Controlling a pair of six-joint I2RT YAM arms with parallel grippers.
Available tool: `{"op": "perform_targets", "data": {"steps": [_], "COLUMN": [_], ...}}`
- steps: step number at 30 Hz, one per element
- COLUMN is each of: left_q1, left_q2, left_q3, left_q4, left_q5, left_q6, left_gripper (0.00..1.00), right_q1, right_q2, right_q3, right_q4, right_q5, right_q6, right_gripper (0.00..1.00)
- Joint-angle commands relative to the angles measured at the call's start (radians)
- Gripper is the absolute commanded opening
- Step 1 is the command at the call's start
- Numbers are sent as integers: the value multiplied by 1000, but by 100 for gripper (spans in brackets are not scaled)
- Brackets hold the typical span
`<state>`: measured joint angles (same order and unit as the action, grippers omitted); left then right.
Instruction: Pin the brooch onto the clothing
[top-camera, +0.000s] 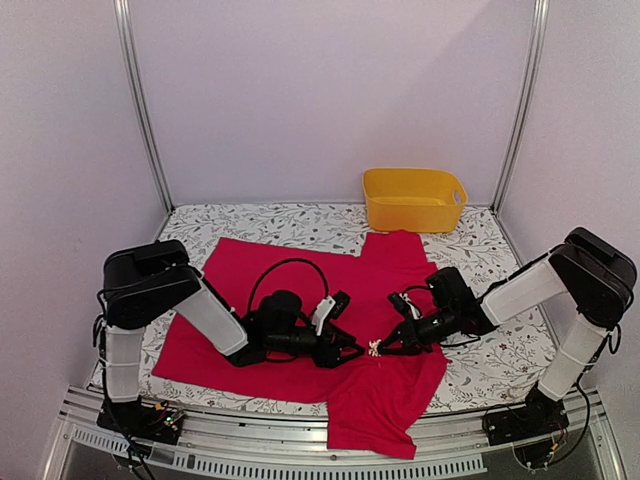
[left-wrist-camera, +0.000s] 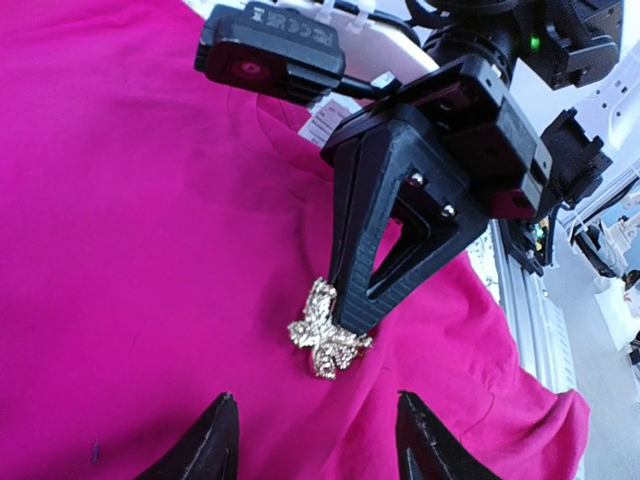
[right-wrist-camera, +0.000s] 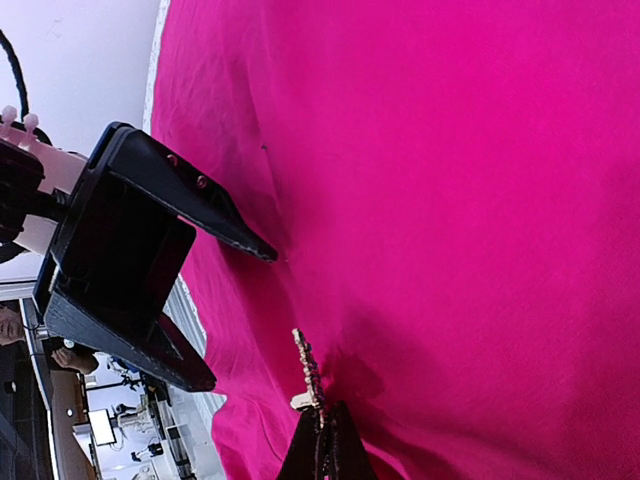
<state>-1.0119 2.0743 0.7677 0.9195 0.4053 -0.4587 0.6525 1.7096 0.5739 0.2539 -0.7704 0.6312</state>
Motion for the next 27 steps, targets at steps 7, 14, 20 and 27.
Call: {"op": "perform_targets", "data": {"steps": [7, 14, 20, 27], "left_q1": [-24, -25, -21, -26], "left_q2": [103, 127, 151, 154], "left_q3": [37, 63, 50, 49], "left_q4": [164, 134, 148, 156], "left_q5": [90, 120, 107, 144], "left_q6": [12, 10, -1, 35], "left_gripper": [47, 47, 47, 37], "right_q1": [1, 1, 1, 1], "right_q2": [-15, -14, 6, 25], "right_q3": [-46, -66, -41, -29], "right_q4": [129, 178, 188, 193], "right_q5": [-38, -58, -84, -93], "right_q6": [-1, 18, 7, 5], "right_gripper": [0, 0, 0, 0]}}
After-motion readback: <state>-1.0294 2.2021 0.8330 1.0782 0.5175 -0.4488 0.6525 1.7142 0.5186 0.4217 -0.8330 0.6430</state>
